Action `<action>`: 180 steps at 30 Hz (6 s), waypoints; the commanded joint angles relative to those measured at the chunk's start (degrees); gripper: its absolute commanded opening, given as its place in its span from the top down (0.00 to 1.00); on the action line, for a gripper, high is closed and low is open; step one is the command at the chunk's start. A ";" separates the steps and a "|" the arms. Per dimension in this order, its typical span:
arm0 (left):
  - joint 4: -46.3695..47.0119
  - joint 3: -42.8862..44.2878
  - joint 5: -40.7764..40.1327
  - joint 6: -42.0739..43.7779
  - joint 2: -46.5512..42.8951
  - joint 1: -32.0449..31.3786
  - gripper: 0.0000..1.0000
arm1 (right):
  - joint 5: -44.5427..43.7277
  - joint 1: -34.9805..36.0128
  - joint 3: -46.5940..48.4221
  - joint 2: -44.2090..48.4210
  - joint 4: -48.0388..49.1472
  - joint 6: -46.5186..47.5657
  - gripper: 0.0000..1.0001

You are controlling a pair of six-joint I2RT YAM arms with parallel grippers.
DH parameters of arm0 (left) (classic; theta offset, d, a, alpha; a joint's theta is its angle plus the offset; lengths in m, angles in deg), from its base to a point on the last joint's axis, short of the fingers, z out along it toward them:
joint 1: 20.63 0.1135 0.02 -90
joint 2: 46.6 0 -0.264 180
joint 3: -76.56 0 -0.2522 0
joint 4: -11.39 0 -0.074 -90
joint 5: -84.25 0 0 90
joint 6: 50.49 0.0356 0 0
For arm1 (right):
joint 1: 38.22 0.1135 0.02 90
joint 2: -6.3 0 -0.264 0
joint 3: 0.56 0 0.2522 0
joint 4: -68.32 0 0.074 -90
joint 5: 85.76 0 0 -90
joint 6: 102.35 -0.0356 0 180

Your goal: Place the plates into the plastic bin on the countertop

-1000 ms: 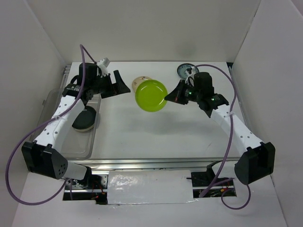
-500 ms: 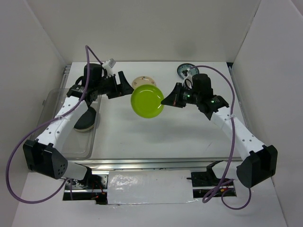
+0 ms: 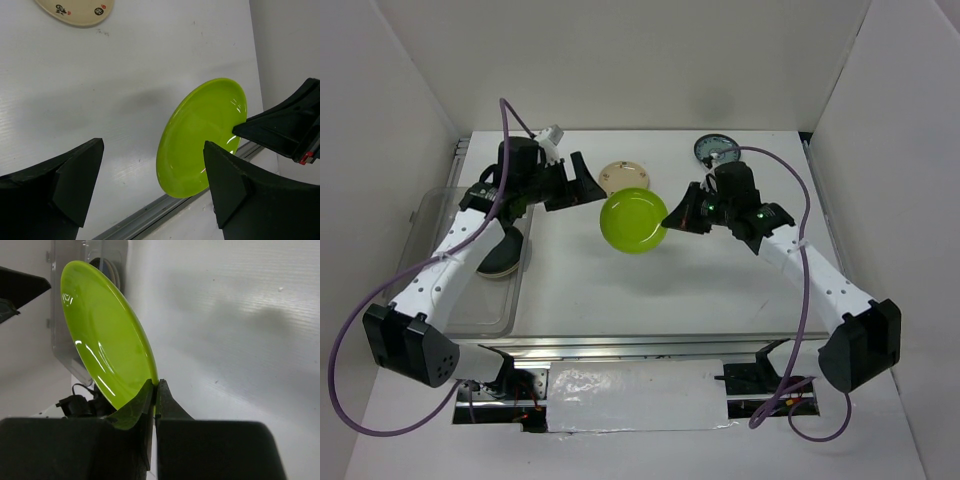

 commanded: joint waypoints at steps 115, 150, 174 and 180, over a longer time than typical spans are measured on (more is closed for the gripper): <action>-2.09 -13.86 14.70 6.28 -13.77 8.49 0.04 | 17.80 4.08 1.51 -9.54 18.80 -3.98 1.00; -2.98 -27.92 -24.15 -20.87 -21.00 38.81 1.00 | 13.15 -12.62 -18.00 5.04 16.34 -0.65 0.00; -9.03 -23.70 -2.38 1.43 -26.16 32.15 0.01 | 0.06 -26.94 -9.92 -10.30 23.50 -8.89 0.00; -11.42 -24.84 0.71 6.64 -30.55 19.57 0.01 | -0.30 -31.96 2.44 -33.15 35.48 -21.55 0.00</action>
